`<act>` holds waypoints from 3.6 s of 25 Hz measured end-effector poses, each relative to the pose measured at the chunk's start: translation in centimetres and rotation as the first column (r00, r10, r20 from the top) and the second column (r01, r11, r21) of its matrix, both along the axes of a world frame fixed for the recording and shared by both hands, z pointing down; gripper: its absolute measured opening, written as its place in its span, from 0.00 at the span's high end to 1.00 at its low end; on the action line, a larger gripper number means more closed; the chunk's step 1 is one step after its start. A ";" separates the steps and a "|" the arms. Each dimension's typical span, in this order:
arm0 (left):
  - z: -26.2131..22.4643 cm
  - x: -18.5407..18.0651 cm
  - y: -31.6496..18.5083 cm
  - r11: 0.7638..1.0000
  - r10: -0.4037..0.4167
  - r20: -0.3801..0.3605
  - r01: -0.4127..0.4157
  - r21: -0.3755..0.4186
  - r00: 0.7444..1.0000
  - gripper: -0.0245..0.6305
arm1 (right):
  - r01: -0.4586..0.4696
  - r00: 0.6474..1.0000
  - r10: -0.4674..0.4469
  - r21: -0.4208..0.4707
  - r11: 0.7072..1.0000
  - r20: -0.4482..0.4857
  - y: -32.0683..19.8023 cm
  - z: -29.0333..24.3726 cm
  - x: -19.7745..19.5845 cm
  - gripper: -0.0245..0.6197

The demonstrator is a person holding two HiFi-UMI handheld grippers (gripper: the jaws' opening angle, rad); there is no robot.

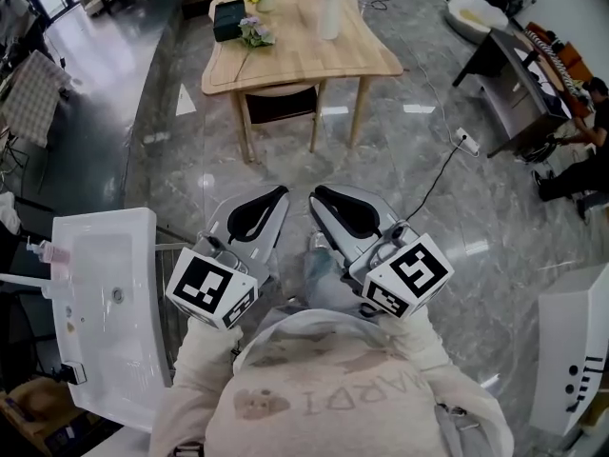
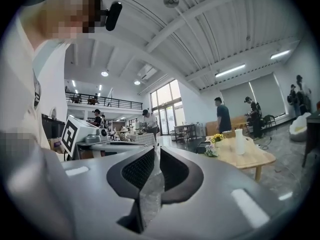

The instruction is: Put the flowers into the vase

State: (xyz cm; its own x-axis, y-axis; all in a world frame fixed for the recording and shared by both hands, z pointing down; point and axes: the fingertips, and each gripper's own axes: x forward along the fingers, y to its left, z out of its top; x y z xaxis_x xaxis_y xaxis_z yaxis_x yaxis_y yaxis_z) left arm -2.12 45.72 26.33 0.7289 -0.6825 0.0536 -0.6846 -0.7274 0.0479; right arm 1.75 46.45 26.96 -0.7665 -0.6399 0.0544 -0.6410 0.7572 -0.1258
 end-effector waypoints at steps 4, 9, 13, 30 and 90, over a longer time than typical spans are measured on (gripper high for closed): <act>0.1 -0.4 -2.7 1.000 -0.029 -0.001 0.029 0.003 1.000 0.96 | 0.012 1.000 -0.012 -0.013 1.000 0.015 -3.0 0.1 0.1 0.86; 0.0 -1.2 -8.2 0.997 -0.070 0.001 0.070 0.012 0.998 0.96 | 0.055 0.998 -0.055 0.004 0.998 0.020 -8.9 0.0 -0.7 0.86; -0.5 -0.7 -13.3 0.996 -0.085 -0.004 0.085 0.015 0.996 0.96 | 0.084 0.996 -0.084 0.007 0.996 0.018 -14.1 -0.3 -0.5 0.86; -0.9 2.7 -30.2 0.988 -0.156 0.018 0.155 0.017 0.988 0.96 | 0.154 0.988 -0.153 -0.013 0.988 0.012 -31.1 0.2 2.8 0.86; 10.8 -25.4 -66.5 0.969 -0.166 -0.080 0.147 -0.198 0.983 0.96 | -0.300 0.937 -0.017 -0.829 0.472 -0.349 -70.1 35.4 -18.1 0.71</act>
